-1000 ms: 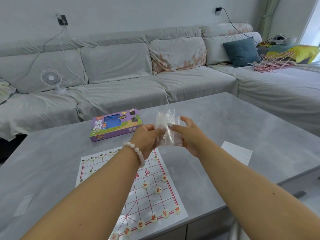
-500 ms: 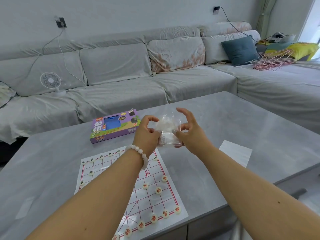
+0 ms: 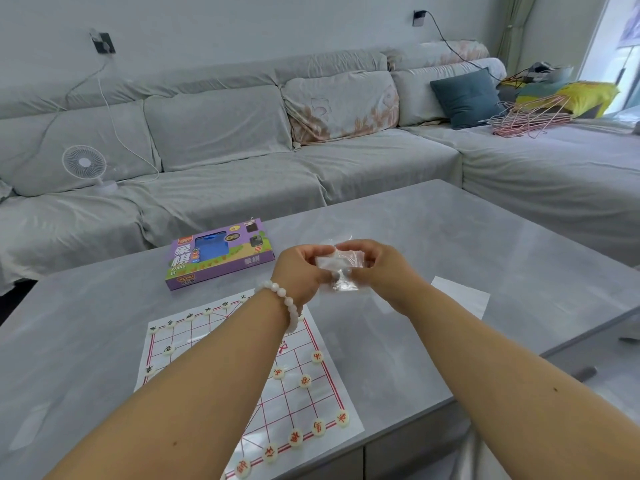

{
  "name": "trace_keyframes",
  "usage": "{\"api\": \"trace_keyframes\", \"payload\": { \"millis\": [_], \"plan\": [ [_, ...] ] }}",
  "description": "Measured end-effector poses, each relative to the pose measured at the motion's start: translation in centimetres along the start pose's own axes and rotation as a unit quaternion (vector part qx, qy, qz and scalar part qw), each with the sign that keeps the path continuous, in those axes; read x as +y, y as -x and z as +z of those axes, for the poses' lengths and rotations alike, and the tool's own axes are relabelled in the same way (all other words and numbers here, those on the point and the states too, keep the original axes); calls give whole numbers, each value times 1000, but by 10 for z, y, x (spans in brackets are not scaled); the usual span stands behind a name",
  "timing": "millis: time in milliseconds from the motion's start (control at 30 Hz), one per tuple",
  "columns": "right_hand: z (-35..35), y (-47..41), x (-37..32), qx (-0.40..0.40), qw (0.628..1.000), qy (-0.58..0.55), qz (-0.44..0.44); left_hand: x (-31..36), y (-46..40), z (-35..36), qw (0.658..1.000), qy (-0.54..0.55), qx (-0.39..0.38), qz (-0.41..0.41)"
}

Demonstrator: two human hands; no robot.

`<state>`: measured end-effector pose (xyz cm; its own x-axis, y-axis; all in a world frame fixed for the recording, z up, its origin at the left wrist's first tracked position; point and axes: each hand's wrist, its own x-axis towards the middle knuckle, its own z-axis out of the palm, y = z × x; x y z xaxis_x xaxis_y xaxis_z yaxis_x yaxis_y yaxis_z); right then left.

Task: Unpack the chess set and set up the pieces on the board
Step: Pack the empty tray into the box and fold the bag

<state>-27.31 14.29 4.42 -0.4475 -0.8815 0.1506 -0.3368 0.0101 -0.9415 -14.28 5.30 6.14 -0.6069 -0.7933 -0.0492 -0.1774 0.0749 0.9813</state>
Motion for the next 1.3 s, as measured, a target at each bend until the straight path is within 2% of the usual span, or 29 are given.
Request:
{"api": "trace_keyframes", "payload": {
  "millis": [133,267,367,467,600,667,733,833,867,967,1033,1133,1300],
  "plan": [
    [-4,-4,-2,4,997,73,6,-1,-5,0,999,-40,-7,15],
    [-8,-9,-7,29,990,138,1,-4,-6,3,985,-158,-2,66],
    [-12,-8,-5,31,997,68,35,-7,-9,6,976,-200,12,89],
    [-16,-6,-1,19,997,-32,69,-5,-9,9,982,-172,2,84],
    [-20,-6,7,12,994,-64,83,-8,-10,17,981,-173,25,84],
    [-22,-9,13,25,995,-35,87,-11,-12,20,983,-162,39,73],
    [-28,-14,26,73,992,32,101,-12,-13,20,986,-148,52,60],
    [-51,-14,52,144,950,225,161,-11,-12,15,992,-111,53,32],
    [-59,-10,62,138,930,281,195,-11,-12,13,994,-94,53,21],
    [-72,8,88,54,880,383,276,-15,-11,9,997,-43,57,-24],
    [-73,17,102,41,867,415,273,-18,-10,9,997,-6,59,-56],
    [-74,19,111,77,878,408,239,-22,-8,14,994,31,55,-85],
    [-68,12,110,60,872,427,231,-26,-5,15,994,46,38,-94]
  ]
}}
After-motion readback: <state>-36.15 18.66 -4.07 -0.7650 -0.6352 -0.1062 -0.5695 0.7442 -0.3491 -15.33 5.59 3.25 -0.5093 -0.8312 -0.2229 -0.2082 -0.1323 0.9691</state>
